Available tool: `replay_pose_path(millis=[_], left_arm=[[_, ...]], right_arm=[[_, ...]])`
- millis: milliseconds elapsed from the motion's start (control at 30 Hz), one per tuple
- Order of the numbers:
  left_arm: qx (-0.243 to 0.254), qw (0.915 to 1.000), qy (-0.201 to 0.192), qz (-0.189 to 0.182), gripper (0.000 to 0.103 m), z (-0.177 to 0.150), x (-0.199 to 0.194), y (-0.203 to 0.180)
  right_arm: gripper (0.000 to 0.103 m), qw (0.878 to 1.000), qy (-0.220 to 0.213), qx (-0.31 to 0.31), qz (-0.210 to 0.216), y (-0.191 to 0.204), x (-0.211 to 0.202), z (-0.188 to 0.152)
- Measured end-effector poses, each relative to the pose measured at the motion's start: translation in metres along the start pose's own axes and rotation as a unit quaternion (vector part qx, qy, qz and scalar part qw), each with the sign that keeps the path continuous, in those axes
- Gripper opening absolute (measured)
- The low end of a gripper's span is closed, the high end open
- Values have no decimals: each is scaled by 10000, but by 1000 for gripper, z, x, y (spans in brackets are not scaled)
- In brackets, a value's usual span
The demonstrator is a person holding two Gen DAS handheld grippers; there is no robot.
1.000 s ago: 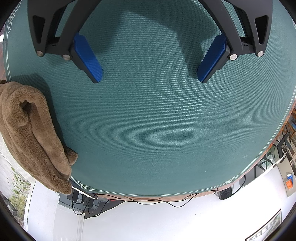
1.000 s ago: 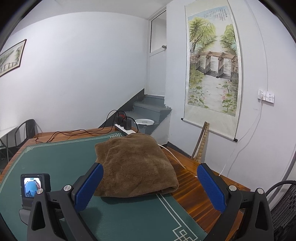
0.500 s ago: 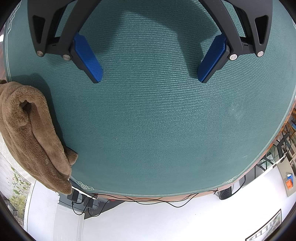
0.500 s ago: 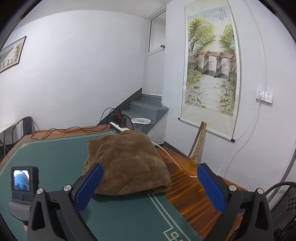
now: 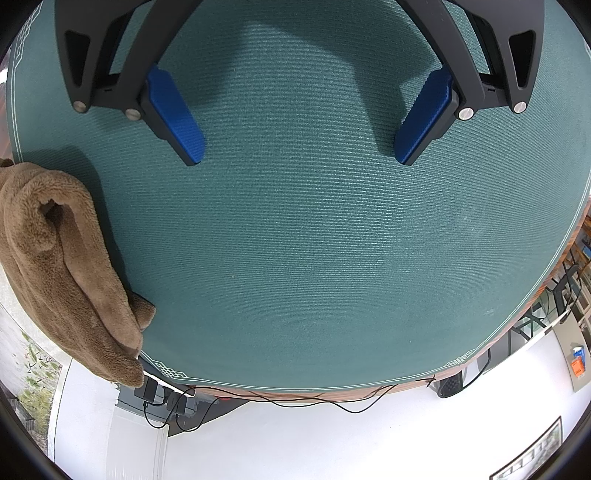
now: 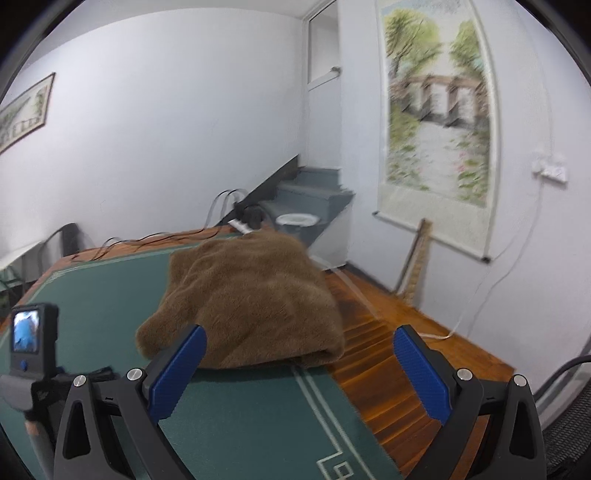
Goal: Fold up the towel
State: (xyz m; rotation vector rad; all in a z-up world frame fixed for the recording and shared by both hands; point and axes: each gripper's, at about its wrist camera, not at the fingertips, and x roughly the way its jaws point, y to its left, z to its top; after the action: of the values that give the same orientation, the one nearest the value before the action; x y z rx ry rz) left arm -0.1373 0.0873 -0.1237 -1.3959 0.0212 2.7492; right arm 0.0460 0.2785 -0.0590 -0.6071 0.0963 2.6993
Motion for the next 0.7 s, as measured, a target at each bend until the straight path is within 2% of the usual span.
replay_pose_path(millis=[100,400,700], left_arm=[[-1,10000,0,0,103,0,0,0],[-3,10000,0,2,103,0,0,0],[-4,10000,0,3,103,0,0,-1]], right_arm=[[103,9992,100,-131,370,3,4,-5],[103,9923,-127,-415,1159,12,17,1],[103,9885,-33,-294,1484,-2,39,2]])
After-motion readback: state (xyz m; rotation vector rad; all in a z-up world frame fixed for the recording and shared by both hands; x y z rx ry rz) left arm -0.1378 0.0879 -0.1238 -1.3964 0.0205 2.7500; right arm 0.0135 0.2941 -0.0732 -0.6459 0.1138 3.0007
